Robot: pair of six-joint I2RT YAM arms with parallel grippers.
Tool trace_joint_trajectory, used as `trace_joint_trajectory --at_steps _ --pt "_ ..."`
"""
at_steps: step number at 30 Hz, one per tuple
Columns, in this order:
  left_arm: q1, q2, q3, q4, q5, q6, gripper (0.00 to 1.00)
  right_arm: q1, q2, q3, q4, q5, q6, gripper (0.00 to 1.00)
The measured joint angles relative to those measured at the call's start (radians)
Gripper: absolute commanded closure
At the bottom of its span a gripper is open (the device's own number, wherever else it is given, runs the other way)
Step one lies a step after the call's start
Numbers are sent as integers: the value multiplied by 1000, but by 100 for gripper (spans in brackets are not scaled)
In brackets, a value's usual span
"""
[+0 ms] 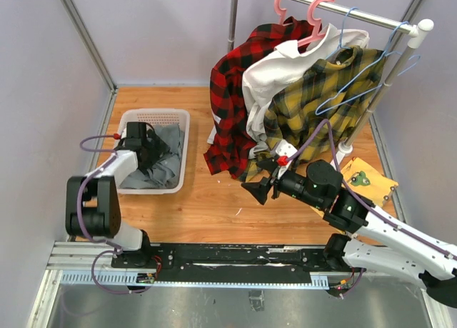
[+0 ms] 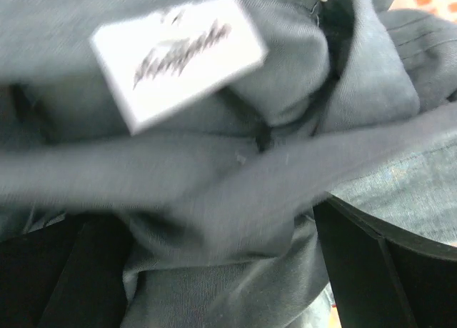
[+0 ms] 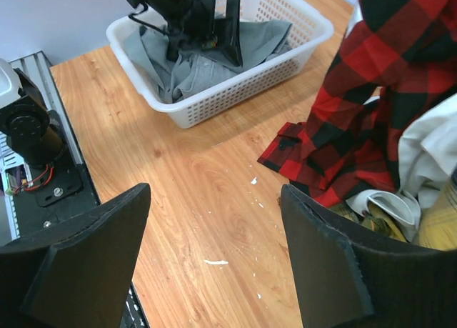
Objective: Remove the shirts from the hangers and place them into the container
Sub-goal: Place the shirt in the bin.
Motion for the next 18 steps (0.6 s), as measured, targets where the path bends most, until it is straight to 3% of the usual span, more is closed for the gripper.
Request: trace_joint_trajectory --at_steps 3,9,14,18 --pt "2 116 19 61 93 15 1 0 -45 -19 -16 30 0 25" --pt "6 161 14 209 228 -7 1 0 -86 -32 -47 76 2 25" --pt "-3 61 -100 277 244 -51 0 0 -93 -32 -66 95 9 25" --pt "-37 -127 -213 205 236 -103 0 0 -92 -32 -71 100 12 25"
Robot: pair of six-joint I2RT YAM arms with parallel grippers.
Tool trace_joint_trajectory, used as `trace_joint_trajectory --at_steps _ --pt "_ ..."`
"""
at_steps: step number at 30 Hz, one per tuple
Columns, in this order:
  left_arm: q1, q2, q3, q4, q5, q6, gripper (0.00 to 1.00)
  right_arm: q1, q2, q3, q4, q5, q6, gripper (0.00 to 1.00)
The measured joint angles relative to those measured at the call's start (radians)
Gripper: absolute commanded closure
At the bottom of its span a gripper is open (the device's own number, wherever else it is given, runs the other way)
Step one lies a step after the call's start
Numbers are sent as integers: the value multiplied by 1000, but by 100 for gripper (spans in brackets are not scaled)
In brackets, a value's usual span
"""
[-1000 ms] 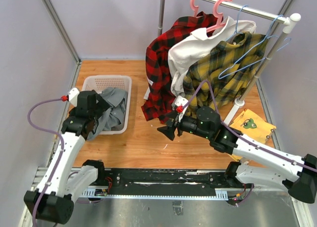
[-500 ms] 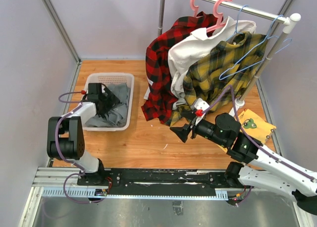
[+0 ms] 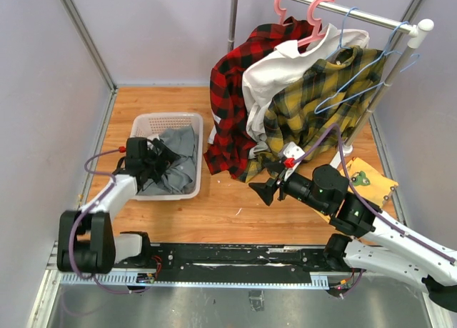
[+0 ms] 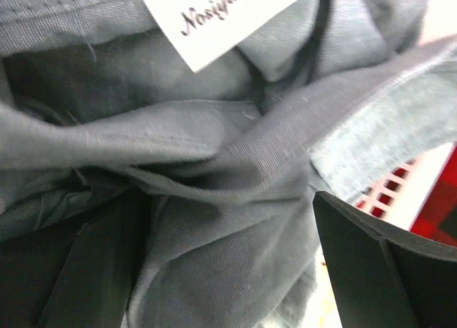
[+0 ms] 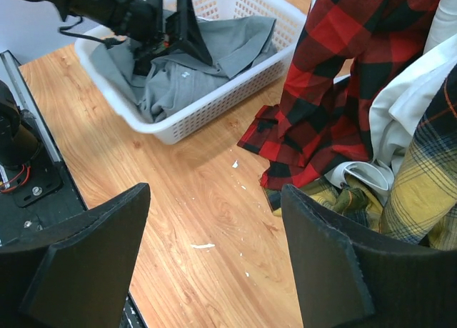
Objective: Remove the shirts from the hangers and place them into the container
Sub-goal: Place the shirt in the bin.
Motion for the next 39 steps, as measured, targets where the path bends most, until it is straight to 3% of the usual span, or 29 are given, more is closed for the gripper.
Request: trace_joint_trajectory --at_steps 6,14,20,29,39 --pt "-30 -301 5 -158 -31 45 0 0 2 0 -6 17 0 25" --pt "-30 -496 331 -399 -279 113 0 0 -35 -4 -30 46 0 24" --pt "-30 -593 257 -573 -320 28 0 0 -57 -19 -31 74 0 21" --pt "-30 -491 148 -695 -290 -96 0 0 -29 -23 -39 110 3 18" --pt "-30 -162 50 -455 -259 -108 0 0 -85 -23 -100 151 3 18"
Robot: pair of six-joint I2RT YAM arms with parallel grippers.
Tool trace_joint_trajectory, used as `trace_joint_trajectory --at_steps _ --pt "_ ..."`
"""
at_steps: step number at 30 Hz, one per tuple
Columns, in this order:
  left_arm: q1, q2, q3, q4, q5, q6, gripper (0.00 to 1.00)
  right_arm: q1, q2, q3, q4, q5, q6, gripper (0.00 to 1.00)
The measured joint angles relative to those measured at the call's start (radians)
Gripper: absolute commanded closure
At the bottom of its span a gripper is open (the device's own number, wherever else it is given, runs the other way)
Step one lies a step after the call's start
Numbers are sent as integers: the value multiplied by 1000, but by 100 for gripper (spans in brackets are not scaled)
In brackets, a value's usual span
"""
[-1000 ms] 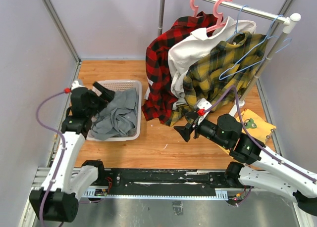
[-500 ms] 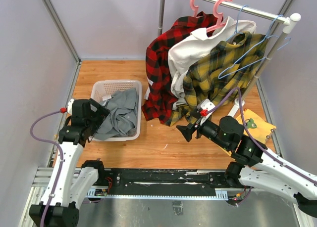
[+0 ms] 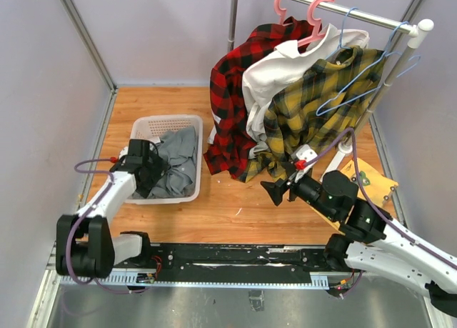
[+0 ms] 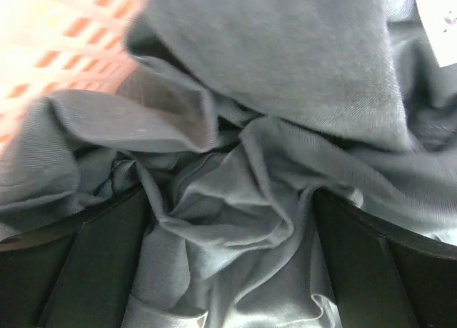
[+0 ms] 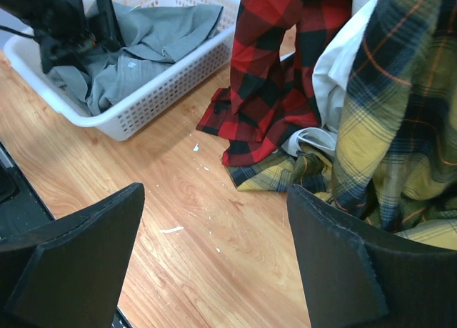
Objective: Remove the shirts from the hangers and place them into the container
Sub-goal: Place the shirt in the bin, then pick up the hanger from the clothesline.
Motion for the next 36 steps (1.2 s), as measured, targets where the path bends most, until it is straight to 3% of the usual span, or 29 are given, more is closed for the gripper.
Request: trace_joint_trajectory --at_steps 4,8,19,26,31,36 --pt "-3 121 11 59 15 31 0 0 -55 -4 -13 26 0 18" --pt "-1 112 16 65 25 74 0 0 -92 -9 -20 64 7 16" --pt "-1 -360 75 43 -3 249 0 0 -138 -1 -35 246 144 9" --pt "0 -604 77 239 289 338 2 0 -144 -2 -40 314 164 6" --pt "-15 -528 111 423 591 307 3 0 -132 -8 -85 342 140 1" --pt "-190 -423 161 487 673 335 5 0 -144 -51 -136 351 94 0"
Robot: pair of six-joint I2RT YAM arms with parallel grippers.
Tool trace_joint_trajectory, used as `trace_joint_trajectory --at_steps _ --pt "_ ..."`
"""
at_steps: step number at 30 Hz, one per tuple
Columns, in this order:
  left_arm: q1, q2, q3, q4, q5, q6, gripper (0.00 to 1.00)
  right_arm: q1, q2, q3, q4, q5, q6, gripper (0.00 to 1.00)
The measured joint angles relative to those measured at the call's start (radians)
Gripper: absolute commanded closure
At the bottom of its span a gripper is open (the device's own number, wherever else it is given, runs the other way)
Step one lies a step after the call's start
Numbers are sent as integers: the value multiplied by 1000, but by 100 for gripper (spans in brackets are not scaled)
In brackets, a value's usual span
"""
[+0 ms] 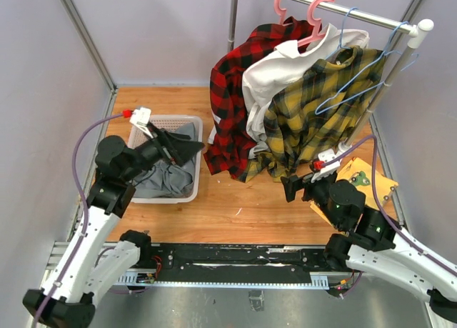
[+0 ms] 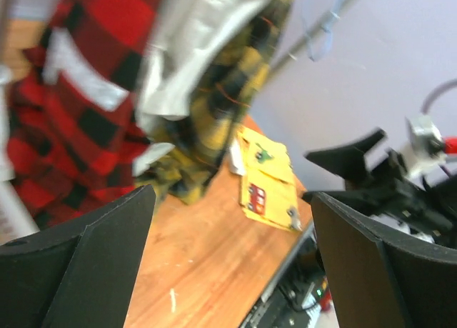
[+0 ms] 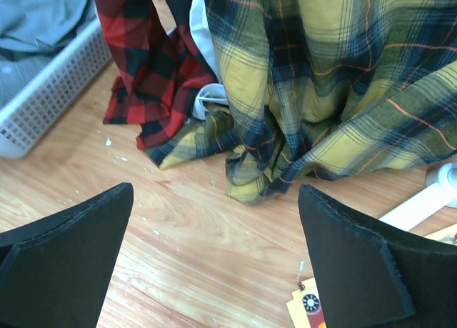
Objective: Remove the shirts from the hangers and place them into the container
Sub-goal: Pick up the hanger from the clothesline.
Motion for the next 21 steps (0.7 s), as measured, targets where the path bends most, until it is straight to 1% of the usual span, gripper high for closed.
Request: trace_joint_trajectory --at_steps 2,4,7,9,11,14,18,21 --pt "-101 31 17 15 -2 22 6 0 -10 -15 -16 1 -16 1" --pt "-225 83 58 22 -31 61 8 0 -27 -26 -26 5 -24 1" --pt "-379 169 130 41 -90 125 8 0 -56 -44 -33 7 -30 1" --pt "-474 231 172 69 -143 179 8 0 -73 -51 -45 7 -32 1" --pt "-536 288 207 89 -184 226 8 0 -87 -56 -59 8 -34 1" --pt "-580 409 299 103 -229 296 7 0 -110 -58 -80 11 -35 1" --pt "-582 583 440 107 -279 359 6 0 -156 -58 -113 16 -34 1" --pt "-582 713 571 80 -322 391 6 0 -195 -58 -125 18 -25 1"
